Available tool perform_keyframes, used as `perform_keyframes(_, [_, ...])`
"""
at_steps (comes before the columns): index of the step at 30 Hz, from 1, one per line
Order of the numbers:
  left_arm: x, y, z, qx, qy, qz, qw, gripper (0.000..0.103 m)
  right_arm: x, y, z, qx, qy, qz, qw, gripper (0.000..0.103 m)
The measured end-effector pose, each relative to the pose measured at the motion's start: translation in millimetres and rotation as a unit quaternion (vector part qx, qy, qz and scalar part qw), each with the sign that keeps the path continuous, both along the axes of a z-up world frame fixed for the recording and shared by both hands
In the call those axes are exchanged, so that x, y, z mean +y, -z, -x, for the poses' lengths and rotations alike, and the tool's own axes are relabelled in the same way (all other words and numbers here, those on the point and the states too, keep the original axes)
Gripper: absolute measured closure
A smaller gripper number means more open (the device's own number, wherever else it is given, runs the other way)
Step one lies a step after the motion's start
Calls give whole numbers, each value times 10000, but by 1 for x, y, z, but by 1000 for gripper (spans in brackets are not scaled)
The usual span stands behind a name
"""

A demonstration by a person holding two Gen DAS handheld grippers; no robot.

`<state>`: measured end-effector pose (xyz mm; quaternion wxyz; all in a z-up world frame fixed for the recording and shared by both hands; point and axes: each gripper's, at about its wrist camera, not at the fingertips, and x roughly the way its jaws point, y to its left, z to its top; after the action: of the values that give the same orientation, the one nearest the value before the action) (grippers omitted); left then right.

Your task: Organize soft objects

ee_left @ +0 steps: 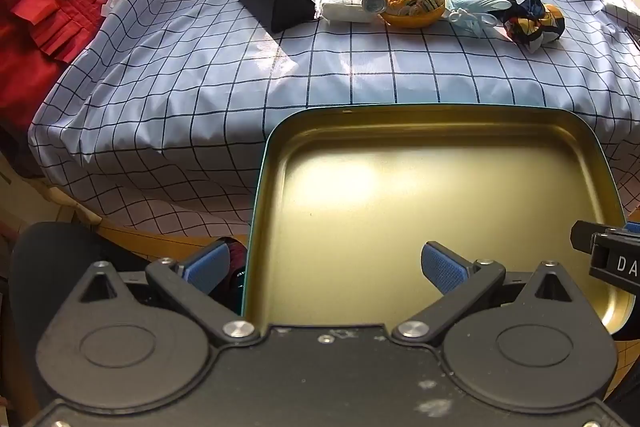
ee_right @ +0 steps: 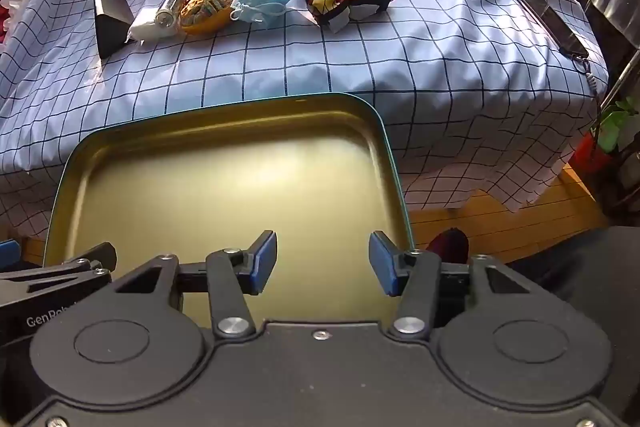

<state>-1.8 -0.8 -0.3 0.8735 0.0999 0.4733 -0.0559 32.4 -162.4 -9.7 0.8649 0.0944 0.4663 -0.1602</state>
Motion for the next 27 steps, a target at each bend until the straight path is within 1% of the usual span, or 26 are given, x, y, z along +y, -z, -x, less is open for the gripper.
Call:
perform_keyframes(1, [-1,0,1,13,24,-8,10000,0,0,0,0,3,1,0,10000,51])
perform_keyframes(2, [6,3,-3,119,-4,132,9998,0,0,0,-1,5,4,1,10000,51])
perform_keyframes(7, [4,9,-10,293,-70,20,9995,0,-2,-2,-2,5,15,3,10000,51])
perform_keyframes(8, [5,9,-9,312,-69,36,9995,0,7,5,0,1,16,8,10000,51])
perform_keyframes(14, [6,9,-16,535,-72,99,9985,0,13,12,-2,-4,32,-25,10000,51])
perform_keyframes(15, [6,9,-17,553,-67,101,9984,0,11,14,-1,-10,28,-30,10000,51])
perform_keyframes(18, [8,8,-20,577,-66,106,9983,0,6,6,-5,28,-3,-83,10000,51])
perform_keyframes(27, [7,12,-19,582,-97,126,9982,0,7,5,-6,39,-24,-59,10000,51])
